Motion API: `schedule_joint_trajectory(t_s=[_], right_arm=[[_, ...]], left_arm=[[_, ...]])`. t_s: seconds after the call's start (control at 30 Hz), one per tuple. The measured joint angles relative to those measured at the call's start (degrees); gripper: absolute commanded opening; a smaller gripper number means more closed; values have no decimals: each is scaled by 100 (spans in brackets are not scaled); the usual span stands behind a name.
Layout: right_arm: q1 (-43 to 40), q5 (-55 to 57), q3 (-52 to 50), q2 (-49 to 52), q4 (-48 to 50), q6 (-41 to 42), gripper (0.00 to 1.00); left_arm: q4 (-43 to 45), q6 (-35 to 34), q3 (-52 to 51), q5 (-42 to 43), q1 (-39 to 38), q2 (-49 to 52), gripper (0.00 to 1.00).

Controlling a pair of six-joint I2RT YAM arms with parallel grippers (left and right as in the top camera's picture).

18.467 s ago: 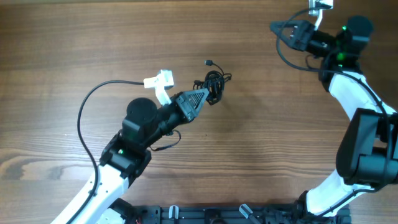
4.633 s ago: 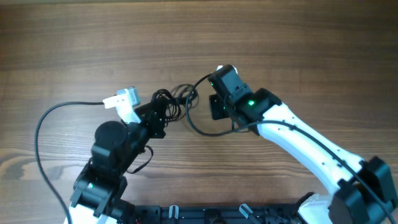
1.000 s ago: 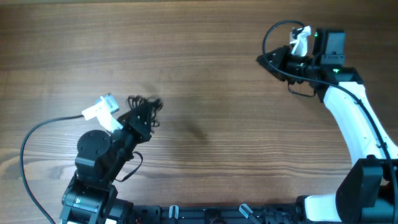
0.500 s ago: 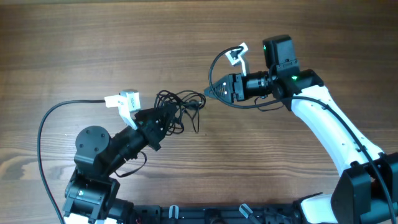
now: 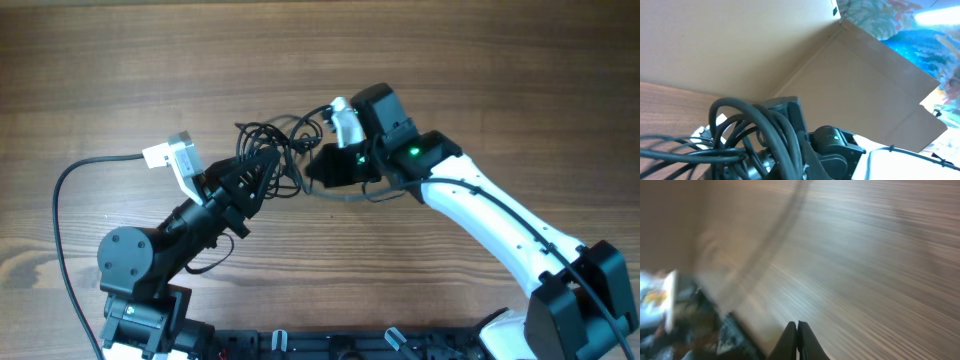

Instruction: Untangle cables

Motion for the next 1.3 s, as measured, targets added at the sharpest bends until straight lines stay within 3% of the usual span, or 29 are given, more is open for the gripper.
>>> schedule_joint_trajectory(t_s=[0.07, 0.13, 0.17, 0.2, 0.3, 0.43, 0.57, 0.87, 1.1, 1.3], right_arm=[[-297, 424, 0, 2, -380, 59, 7], [-745, 654, 0, 2, -638, -15, 28], [-1032, 693, 0, -2, -793, -118, 47], [-1373, 581, 0, -22, -881, -208, 56], [-2159, -570, 0, -129, -737, -610, 61], [-2387, -2955, 0, -291, 39, -1215, 61], [-1814, -3407, 0, -302, 485, -1506, 62], [-400, -2673, 0, -302, 767, -1744, 61], [455, -1456, 94, -302, -719, -2052, 46], [350, 177, 227, -284, -1303, -2048, 38]], left_arm=[[-33, -13, 0, 46, 0, -2, 4], [-227, 238, 4, 234, 0, -2, 4], [-444, 568, 9, 428, 0, -2, 4], [-802, 1128, 11, 743, 0, -4, 4], [-1580, 2275, 11, 1235, -2, -2, 4], [-1729, 3252, 4, 1556, -2, 15, 4], [-1604, 3506, 4, 1648, -2, 52, 4], [-1276, 3167, 4, 1408, -2, 74, 4], [-540, 1786, -39, -573, -13, 125, 4], [96, 1239, -131, -1711, -50, 149, 4]])
